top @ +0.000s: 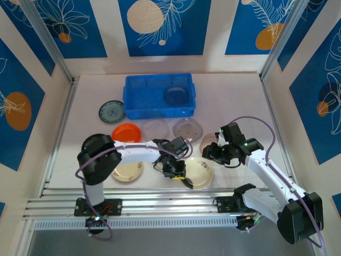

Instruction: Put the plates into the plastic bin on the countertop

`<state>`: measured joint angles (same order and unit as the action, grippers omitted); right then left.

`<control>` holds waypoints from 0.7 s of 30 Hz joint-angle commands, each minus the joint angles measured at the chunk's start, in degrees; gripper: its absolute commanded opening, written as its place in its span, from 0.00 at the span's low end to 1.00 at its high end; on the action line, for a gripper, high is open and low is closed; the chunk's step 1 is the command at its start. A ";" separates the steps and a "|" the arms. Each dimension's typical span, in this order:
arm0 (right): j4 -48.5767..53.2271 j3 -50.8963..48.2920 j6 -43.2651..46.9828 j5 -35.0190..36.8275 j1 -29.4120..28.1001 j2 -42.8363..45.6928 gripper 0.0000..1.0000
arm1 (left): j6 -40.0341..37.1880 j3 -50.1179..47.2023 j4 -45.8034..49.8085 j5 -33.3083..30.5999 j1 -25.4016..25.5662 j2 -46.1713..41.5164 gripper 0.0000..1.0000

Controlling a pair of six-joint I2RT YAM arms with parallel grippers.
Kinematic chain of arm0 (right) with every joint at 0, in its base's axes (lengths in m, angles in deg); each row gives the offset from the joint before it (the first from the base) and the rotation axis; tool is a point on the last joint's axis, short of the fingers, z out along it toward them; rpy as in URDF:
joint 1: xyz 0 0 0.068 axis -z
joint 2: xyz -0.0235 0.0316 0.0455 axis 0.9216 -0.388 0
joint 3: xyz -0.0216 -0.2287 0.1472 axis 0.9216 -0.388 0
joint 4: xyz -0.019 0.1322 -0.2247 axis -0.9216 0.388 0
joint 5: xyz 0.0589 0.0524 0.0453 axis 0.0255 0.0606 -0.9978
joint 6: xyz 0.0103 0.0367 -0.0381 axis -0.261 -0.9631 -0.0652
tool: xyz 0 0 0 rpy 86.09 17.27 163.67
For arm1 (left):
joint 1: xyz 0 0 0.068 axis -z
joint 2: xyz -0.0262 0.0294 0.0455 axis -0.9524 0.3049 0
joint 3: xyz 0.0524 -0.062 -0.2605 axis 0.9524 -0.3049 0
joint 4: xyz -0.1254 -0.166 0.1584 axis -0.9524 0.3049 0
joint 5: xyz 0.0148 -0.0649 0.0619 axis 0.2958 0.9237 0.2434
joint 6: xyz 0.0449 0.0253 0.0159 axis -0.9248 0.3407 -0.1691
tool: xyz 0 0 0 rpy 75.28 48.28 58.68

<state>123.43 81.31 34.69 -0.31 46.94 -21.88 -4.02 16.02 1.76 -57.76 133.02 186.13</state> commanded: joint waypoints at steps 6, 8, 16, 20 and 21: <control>-0.40 -0.99 -0.03 -1.78 0.19 -0.25 0.39 | -1.23 0.88 2.21 0.66 -0.18 0.31 0.07; -0.61 -0.85 -0.18 -1.79 0.18 -0.22 0.39 | -1.37 0.80 2.00 0.70 -0.22 0.01 0.00; -0.54 2.54 -0.70 -1.28 0.29 0.25 0.39 | -9.82 4.48 5.38 -1.62 -0.91 -6.04 0.00; -0.23 6.51 -1.09 0.14 0.86 0.43 0.39 | -12.20 5.37 6.90 -0.21 -2.79 -9.27 0.00; -0.12 7.50 -1.14 0.60 0.97 0.69 0.38 | -12.50 5.59 7.45 -0.05 -3.46 -10.08 0.00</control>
<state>123.40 85.02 34.25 -0.03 47.42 -21.88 -12.94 19.64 6.02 -57.94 131.49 179.49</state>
